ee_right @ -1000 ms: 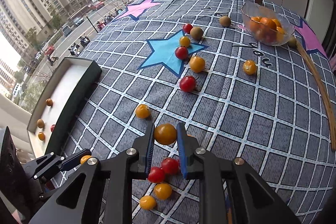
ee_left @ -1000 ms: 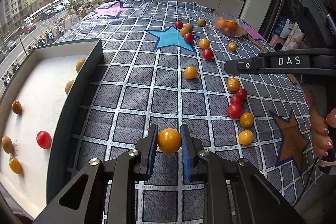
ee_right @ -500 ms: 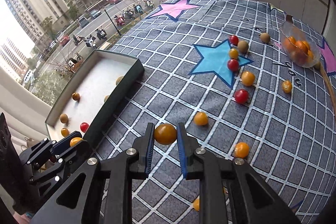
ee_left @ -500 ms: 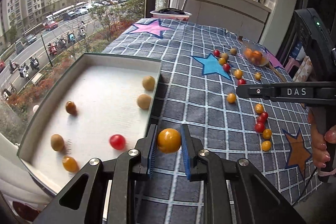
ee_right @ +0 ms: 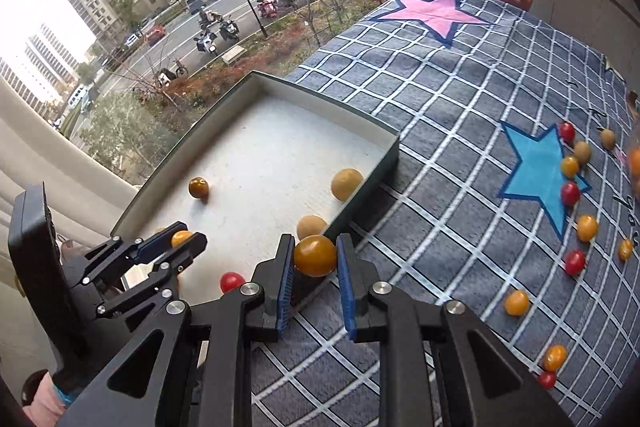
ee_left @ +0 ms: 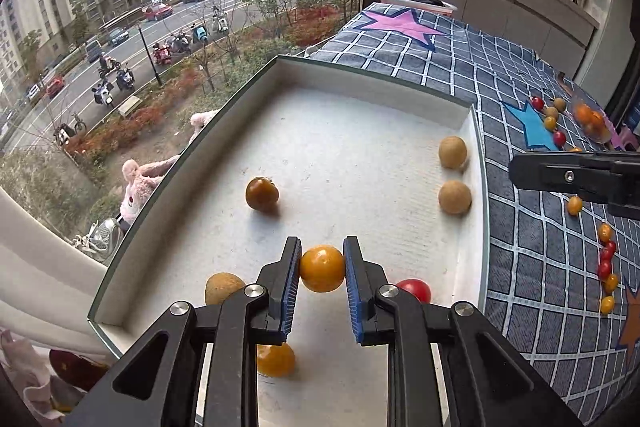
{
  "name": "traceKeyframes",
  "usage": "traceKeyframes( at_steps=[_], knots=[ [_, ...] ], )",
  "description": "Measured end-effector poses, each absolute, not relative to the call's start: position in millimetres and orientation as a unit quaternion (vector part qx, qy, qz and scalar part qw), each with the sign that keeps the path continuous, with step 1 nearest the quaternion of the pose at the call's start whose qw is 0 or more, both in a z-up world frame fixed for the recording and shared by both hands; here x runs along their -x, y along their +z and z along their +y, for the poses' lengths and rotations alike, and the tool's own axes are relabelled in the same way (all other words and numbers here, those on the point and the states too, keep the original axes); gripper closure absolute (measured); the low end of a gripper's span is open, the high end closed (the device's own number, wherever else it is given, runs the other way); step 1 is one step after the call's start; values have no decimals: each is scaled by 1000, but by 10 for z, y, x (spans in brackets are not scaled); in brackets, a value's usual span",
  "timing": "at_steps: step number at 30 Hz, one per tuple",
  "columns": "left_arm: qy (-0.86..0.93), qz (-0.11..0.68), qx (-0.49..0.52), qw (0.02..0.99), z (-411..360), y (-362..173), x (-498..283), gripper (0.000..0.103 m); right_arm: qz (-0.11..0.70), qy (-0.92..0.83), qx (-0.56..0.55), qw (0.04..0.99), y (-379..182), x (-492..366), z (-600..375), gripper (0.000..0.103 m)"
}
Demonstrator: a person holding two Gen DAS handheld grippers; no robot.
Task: Organize fruits
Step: 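Open both grippers to drop the yellow tomatoes into the tray, then move both open tools back over the remaining tomatoes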
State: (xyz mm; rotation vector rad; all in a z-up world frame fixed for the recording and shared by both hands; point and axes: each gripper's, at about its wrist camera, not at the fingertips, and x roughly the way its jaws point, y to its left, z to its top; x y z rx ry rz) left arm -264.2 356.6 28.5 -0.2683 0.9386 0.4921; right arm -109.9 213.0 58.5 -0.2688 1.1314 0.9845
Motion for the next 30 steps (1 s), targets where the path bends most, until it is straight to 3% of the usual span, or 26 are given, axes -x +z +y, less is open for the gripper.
traceKeyframes(
  at_steps=[13,23,25,27,28,29,30],
  knots=[
    [233,469,124,843,3577,154,2563,80,557,445,156,683,66,1034,2834,80],
    [237,470,121,842,3548,161,2576,80,560,450,147,680,106,1035,2831,79],
    [238,474,117,840,3538,162,2567,80,558,452,134,683,166,1010,2772,72],
    [239,477,113,838,3526,163,2568,67,553,455,122,687,236,996,2707,52],
    [239,477,114,838,3528,165,2568,32,550,456,118,690,283,1002,2668,49],
    [242,467,114,843,3520,188,2601,17,546,456,115,693,324,1006,2626,45],
    [244,455,111,849,3500,222,2633,17,543,456,111,696,361,1011,2582,43]
  ],
)
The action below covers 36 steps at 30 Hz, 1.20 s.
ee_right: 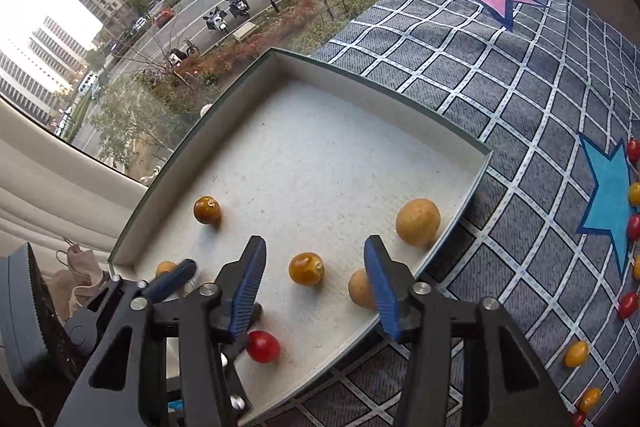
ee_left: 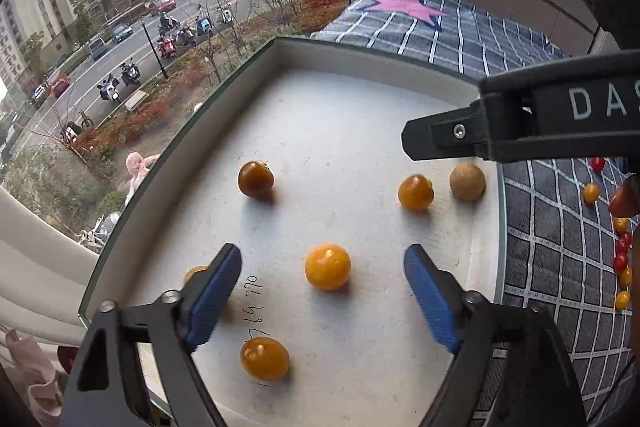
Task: Organize fruits
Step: 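Move both open tools back over the remaining tomatoes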
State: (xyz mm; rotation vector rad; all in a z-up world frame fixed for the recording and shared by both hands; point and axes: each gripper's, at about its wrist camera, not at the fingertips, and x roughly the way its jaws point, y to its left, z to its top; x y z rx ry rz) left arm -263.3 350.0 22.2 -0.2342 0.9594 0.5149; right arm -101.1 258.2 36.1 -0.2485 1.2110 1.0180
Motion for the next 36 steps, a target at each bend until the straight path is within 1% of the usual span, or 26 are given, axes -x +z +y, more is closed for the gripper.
traceKeyframes(
  at_steps=[1,5,6,12,25,29,36],
  knots=[
    [244,452,108,851,3483,245,2644,17,541,456,107,699,395,1011,2532,42],
    [238,451,108,853,3417,316,2662,17,534,448,88,712,505,977,2310,25],
    [239,450,104,854,3391,337,2669,17,532,446,85,715,528,972,2242,23],
    [227,451,83,859,3168,434,2653,17,532,424,73,729,595,915,1754,21],
    [178,450,41,874,2506,633,2435,17,543,346,18,765,427,697,453,20],
    [158,453,35,877,2295,609,2334,17,544,317,8,777,360,678,66,20],
    [128,474,27,871,1948,401,2092,17,542,272,2,795,245,612,-421,20]
  ],
)
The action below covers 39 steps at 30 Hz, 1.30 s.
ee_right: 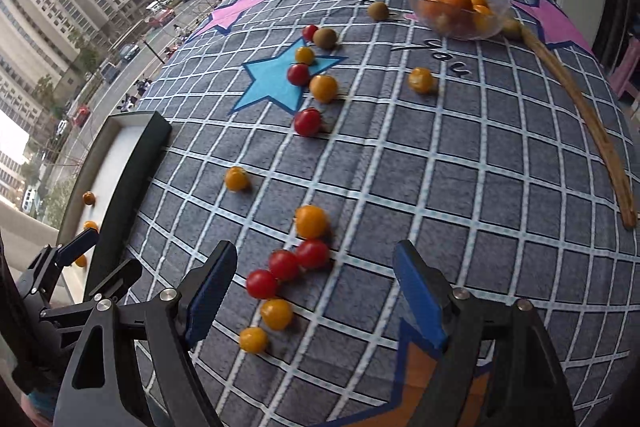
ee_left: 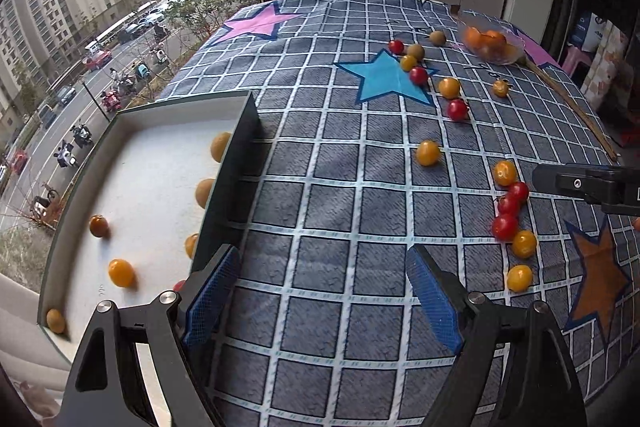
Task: Organize fruits
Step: 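Move both open tools back over the remaining tomatoes, then grasp a yellow tomato with the left gripper while the right grasps another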
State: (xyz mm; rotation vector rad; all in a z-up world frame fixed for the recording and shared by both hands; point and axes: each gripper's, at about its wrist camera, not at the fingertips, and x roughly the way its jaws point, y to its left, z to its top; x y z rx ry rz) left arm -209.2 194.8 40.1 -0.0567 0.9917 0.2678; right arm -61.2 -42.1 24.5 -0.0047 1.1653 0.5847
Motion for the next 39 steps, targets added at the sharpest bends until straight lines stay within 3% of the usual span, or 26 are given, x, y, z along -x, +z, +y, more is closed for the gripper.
traceKeyframes(
  at_steps=[11,26,28,34,38,39],
  knots=[
    [117,474,16,873,1704,281,1596,17,539,210,-1,816,108,415,-816,20],
    [114,485,12,867,1586,108,1145,18,514,178,15,839,71,-246,-482,20],
    [111,484,16,868,1596,99,1125,28,512,171,14,841,41,-346,-446,20],
    [108,482,21,869,1588,97,1052,28,496,160,32,853,-11,-513,-268,24],
    [100,480,24,871,1548,103,1027,40,486,150,54,859,-30,-584,-156,25],
    [99,479,23,872,1532,106,1023,41,483,146,58,861,-30,-598,-138,29]
  ],
)
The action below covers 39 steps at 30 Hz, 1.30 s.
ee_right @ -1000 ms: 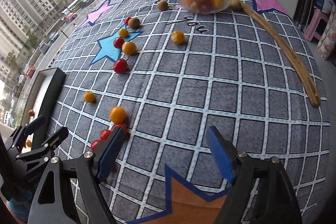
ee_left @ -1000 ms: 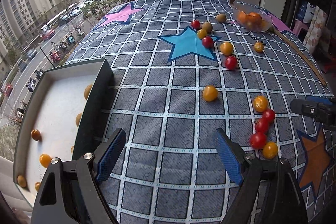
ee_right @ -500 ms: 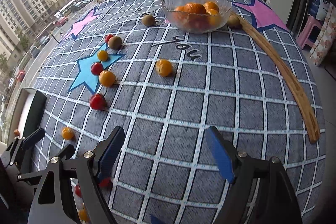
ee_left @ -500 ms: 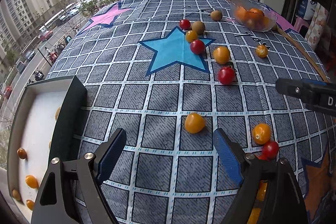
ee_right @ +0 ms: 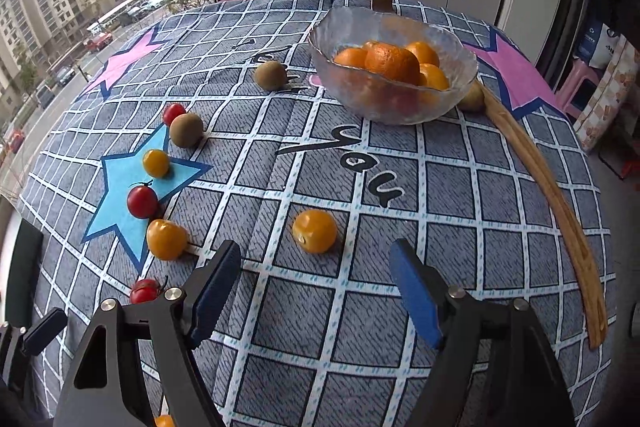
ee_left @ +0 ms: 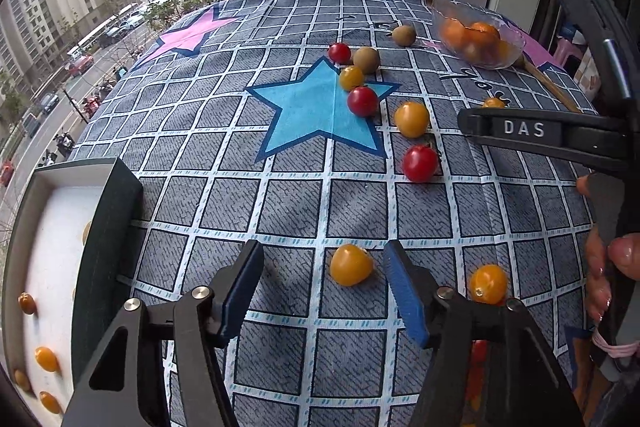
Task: Organize fruits
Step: 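Grasp a yellow tomato with the left gripper while the right grasps another, then carry both held yellow tomatoes over the white tray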
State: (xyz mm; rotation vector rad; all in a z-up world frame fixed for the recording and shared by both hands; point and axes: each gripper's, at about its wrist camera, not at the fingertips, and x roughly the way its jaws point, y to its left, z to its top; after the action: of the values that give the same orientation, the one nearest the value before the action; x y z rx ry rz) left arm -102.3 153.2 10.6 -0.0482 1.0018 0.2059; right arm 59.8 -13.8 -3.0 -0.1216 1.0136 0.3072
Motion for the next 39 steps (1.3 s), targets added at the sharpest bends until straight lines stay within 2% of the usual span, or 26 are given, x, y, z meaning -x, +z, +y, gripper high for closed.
traceKeyframes(
  at_steps=[1,3,4,5,6,7,11,23,39],
  knots=[
    [96,479,23,872,1517,108,1021,46,480,142,62,863,-27,-610,-124,32],
    [82,480,30,873,1495,112,1025,59,474,136,68,867,-19,-625,-112,51],
    [73,480,34,874,1478,114,1026,69,473,137,68,868,-13,-636,-111,57],
    [66,480,35,874,1457,116,1022,81,472,138,67,868,-8,-643,-114,67],
    [64,479,32,875,1437,117,1023,83,472,142,63,868,-3,-649,-126,79],
    [64,478,31,875,1427,116,1027,83,473,146,55,867,2,-659,-147,81],
    [47,474,61,877,1483,127,1113,83,481,174,10,859,22,-612,-318,81],
    [47,475,80,875,1574,150,1529,83,506,227,-14,832,95,-32,-629,81],
    [78,458,73,882,1784,377,2057,83,522,294,2,801,284,626,-256,81]
  ],
)
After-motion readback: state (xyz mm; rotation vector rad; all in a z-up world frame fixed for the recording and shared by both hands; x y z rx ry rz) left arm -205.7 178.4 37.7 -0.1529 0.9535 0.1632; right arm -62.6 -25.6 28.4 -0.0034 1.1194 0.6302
